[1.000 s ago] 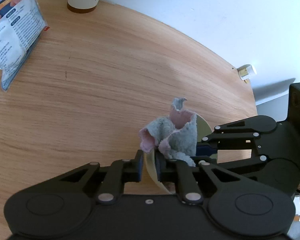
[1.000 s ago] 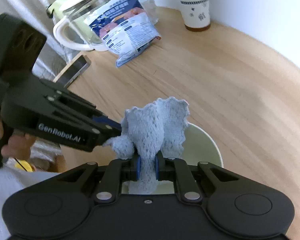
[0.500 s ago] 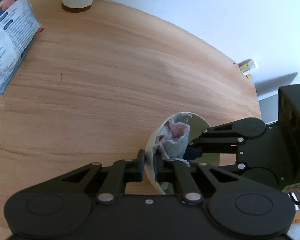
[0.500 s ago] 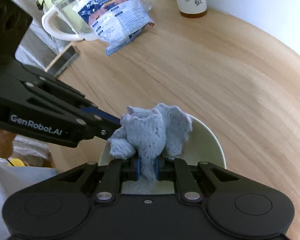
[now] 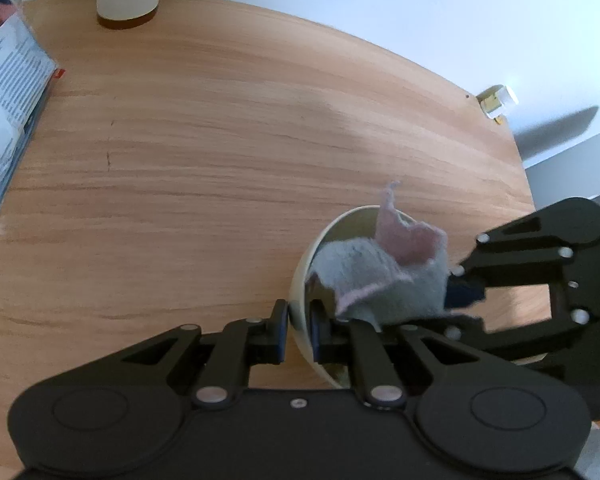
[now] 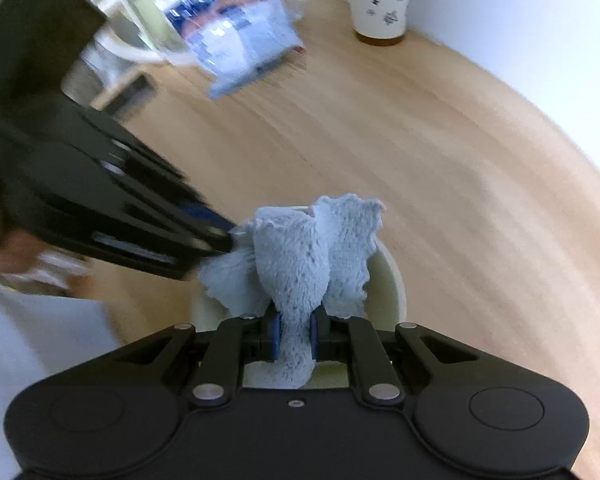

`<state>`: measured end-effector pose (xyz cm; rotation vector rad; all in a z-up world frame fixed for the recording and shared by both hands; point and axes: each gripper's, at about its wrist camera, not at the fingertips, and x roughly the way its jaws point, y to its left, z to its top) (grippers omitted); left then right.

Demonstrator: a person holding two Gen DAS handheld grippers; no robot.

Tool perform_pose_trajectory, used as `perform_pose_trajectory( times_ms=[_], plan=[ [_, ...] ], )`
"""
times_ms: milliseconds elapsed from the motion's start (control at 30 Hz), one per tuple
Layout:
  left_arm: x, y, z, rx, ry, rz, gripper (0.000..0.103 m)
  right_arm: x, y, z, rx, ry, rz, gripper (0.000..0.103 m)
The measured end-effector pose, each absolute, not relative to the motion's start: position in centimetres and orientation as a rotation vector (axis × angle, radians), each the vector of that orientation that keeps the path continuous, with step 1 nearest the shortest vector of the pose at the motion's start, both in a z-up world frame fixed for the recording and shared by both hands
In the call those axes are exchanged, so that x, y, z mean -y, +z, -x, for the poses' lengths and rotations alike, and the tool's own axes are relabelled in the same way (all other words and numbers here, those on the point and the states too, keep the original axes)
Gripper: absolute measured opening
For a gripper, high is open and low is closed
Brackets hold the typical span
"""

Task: Clean bowl
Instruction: 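Wipe the cloth around the bowl interior with the right tool while left holds bowl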

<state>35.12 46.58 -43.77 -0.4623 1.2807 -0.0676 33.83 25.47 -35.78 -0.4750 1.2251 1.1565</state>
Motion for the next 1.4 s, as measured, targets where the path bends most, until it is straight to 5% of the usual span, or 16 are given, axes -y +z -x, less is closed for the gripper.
perform_pose_trajectory(
  times_ms=[567, 1400],
  plan=[
    [-41.3, -38.6, -32.7, -1.258, -0.043, 0.400, 0.007, -26.4, -37.6, -32.0, -1.250, 1.254, 0.500, 0.016],
    [-40.0, -38.8, -32.8, -1.292, -0.033, 0.427, 0.007, -27.2, -37.5, -32.6, -1.129, 1.015, 0.658, 0.016]
  ],
)
